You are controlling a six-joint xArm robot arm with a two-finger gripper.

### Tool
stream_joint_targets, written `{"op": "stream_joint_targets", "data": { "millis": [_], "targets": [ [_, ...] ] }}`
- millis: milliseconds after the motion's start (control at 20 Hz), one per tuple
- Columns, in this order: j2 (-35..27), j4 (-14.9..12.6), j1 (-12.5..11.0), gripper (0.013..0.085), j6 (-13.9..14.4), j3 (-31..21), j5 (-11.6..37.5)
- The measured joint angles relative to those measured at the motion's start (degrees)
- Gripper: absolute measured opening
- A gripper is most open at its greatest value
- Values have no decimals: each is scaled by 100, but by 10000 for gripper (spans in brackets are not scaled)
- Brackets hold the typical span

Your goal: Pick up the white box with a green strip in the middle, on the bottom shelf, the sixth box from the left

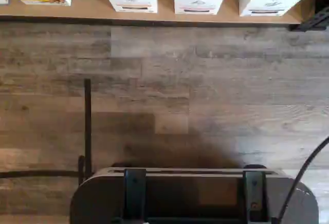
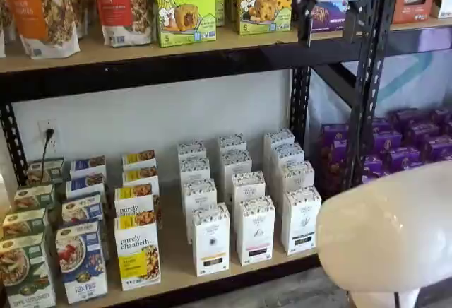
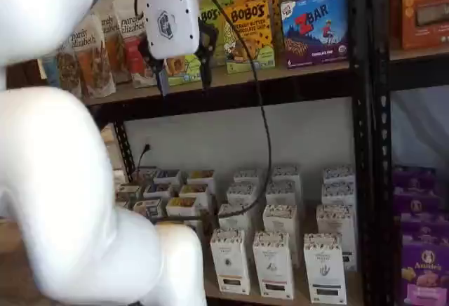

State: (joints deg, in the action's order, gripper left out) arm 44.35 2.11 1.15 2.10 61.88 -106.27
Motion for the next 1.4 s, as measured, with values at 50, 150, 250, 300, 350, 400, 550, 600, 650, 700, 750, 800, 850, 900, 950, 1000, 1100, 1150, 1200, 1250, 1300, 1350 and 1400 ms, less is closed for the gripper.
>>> {"op": "stream_joint_targets", "data": {
  "millis": [50,150,250,300,350,400,550,600,650,700,750,800,850,900,950,1000,1100,1150,1200,1250,1300,1350,1400],
  "targets": [
    [-1,41,-28,850,-17,0,-3],
    [0,175,-134,850,-79,-6,4],
    [-7,197,-166,850,-109,-14,15],
    [-10,197,-181,850,-125,-26,31],
    [-10,184,-191,850,-140,-44,57],
    [-9,151,-191,850,-151,-70,93],
    [28,49,-212,850,-204,-220,297],
    [44,9,-213,850,-217,-284,385],
    [57,-55,-214,850,-234,-379,502],
    [65,-87,-238,850,-264,-478,615],
    [69,-93,-282,850,-305,-566,715],
    [69,-108,-327,850,-353,-682,846],
    [60,-117,-370,850,-397,-789,960],
    [55,-129,-405,850,-434,-893,1074],
    [44,-144,-438,850,-468,-1001,1190],
    [32,-169,-464,850,-496,-1113,1311],
    [1,-200,-537,850,-567,-1396,1635],
    [-8,-173,-598,850,-627,-1562,1839],
    [-24,-138,-655,850,-684,-1704,2022],
    [-63,-110,-706,850,-739,-1826,2179],
    [-123,-86,-753,850,-790,-1933,2315],
    [-189,-37,-815,850,-861,-2046,2463],
    [-240,-16,-858,850,-910,-2157,2618]
  ]
}}
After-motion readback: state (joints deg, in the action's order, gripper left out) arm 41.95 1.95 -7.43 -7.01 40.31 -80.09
